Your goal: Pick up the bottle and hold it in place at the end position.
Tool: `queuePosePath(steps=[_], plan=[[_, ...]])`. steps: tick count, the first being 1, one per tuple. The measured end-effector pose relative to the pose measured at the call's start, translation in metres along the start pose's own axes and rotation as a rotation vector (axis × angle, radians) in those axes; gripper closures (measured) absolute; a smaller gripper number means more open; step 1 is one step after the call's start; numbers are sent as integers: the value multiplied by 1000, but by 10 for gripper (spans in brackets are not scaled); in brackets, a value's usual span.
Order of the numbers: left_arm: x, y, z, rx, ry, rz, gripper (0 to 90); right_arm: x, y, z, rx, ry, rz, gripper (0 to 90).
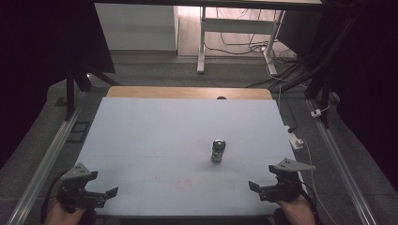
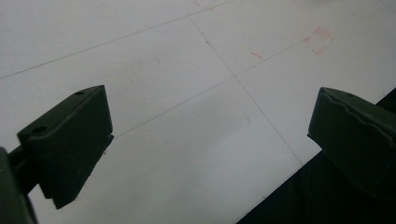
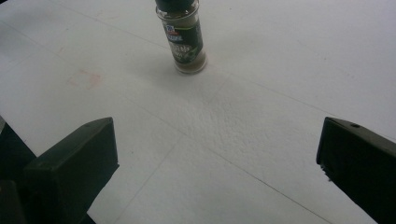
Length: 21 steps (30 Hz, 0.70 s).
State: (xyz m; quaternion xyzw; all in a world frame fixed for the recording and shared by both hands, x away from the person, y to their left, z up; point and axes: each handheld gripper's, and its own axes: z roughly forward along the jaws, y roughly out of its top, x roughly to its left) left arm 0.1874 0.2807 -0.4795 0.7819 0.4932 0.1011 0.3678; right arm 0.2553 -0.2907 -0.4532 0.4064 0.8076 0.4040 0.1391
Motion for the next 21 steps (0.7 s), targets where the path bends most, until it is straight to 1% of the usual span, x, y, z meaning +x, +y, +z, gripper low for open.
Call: queuePosePath(steps=[8, 15, 21], plan=[[0, 0, 0, 0, -3, 1, 10, 3, 4, 5, -15, 15, -49, 0], [0, 0, 0, 1, -3, 2, 9, 5, 8, 12, -26, 40, -78, 0], [0, 0, 0, 0, -2, 1, 9, 6, 12, 17, -28, 52, -82, 0]])
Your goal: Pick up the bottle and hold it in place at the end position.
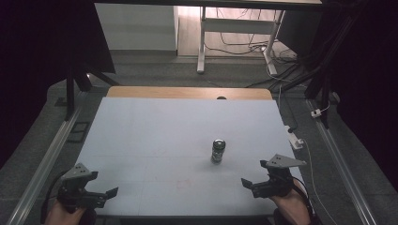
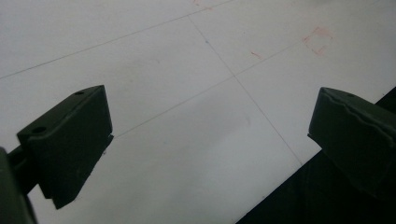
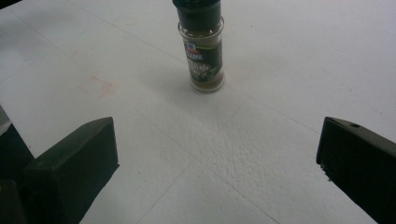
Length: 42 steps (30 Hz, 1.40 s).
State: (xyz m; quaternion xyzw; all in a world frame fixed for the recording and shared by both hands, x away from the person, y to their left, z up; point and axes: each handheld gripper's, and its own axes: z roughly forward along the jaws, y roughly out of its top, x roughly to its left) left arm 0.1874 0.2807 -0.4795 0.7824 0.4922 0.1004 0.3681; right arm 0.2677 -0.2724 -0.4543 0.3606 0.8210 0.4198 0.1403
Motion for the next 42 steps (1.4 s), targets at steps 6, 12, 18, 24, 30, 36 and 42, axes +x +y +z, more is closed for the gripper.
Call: queuePosePath(steps=[6, 12, 18, 24, 30, 36, 42], plan=[[0, 0, 0, -1, 1, -1, 6, 2, 4, 4, -12, 9, -12, 0], [-1, 0, 0, 1, 2, 6, 5, 5, 7, 13, -7, 29, -12, 0], [-1, 0, 0, 1, 3, 5, 5, 7, 12, 23, 17, 50, -11, 0], [-1, 0, 0, 1, 3, 6, 4, 6, 15, 36, 46, 54, -19, 0], [-1, 0, 0, 2, 4, 8, 4, 5, 19, 46, 64, 44, -21, 0], [-1, 0, 0, 4, 5, 9, 4, 4, 22, 61, 87, 34, -24, 0], [-1, 0, 0, 5, 4, 10, 4, 3, 26, 74, 111, 40, -35, 0]])
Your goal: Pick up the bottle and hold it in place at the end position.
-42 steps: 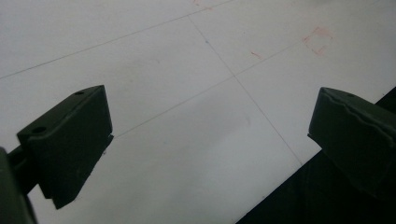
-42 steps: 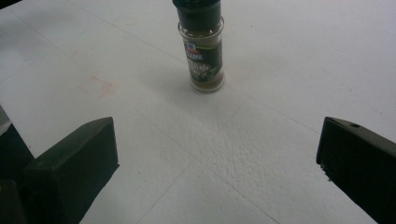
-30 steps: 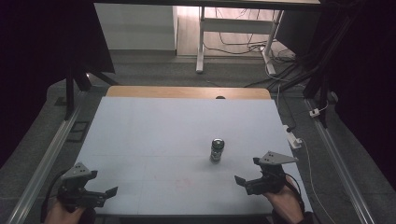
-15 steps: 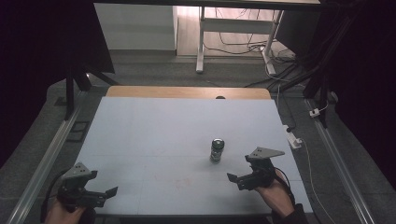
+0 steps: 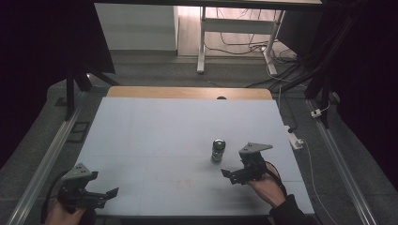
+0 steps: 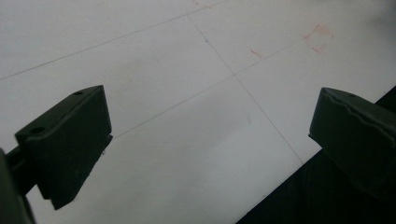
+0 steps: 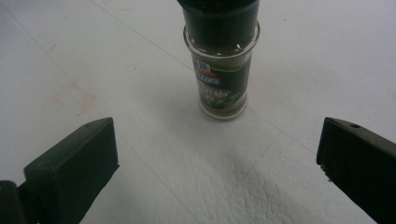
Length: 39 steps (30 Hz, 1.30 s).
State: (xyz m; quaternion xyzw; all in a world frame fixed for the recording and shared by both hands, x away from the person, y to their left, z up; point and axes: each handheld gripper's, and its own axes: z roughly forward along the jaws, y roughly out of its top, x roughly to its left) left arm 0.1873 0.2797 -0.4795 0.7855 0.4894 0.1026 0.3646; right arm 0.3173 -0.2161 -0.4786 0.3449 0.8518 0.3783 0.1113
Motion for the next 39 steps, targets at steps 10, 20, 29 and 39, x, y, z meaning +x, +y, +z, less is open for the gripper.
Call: queuePosePath(steps=[10, 20, 29, 39], plan=[[0, 0, 0, 2, 0, -1, 4, -2, 9, 23, 36, 5, -23, 0], [0, 0, 0, 2, -2, -2, 4, -7, 17, 43, 38, 13, -31, 0], [0, 0, 1, 5, -3, 2, 6, -6, 20, 56, 48, 1, -99, 170], [-1, 0, 1, 8, -2, 7, 8, -5, 22, 59, 23, 11, -156, 461]])
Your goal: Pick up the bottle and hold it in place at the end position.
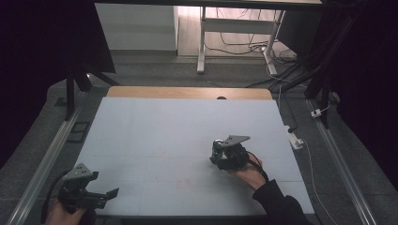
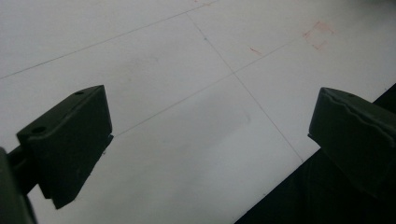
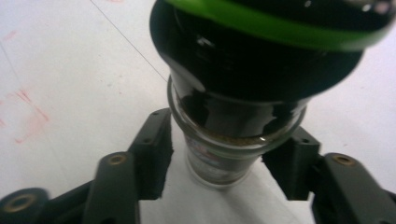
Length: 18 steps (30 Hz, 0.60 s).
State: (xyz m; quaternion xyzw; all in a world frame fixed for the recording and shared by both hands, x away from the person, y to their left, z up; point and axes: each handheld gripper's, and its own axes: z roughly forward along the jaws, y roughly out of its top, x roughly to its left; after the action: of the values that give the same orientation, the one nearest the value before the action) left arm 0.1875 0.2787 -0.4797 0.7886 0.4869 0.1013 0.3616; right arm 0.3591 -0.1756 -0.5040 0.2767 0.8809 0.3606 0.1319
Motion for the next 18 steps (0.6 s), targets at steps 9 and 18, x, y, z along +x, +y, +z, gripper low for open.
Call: queuePosePath(steps=[9, 18], plan=[[0, 0, 0, 0, -1, 5, 8, -2, 0, -1, 10, -13, -15, 525], [0, 0, 0, 3, -2, 5, 8, -1, 8, -4, 1, 0, 17, 526]])
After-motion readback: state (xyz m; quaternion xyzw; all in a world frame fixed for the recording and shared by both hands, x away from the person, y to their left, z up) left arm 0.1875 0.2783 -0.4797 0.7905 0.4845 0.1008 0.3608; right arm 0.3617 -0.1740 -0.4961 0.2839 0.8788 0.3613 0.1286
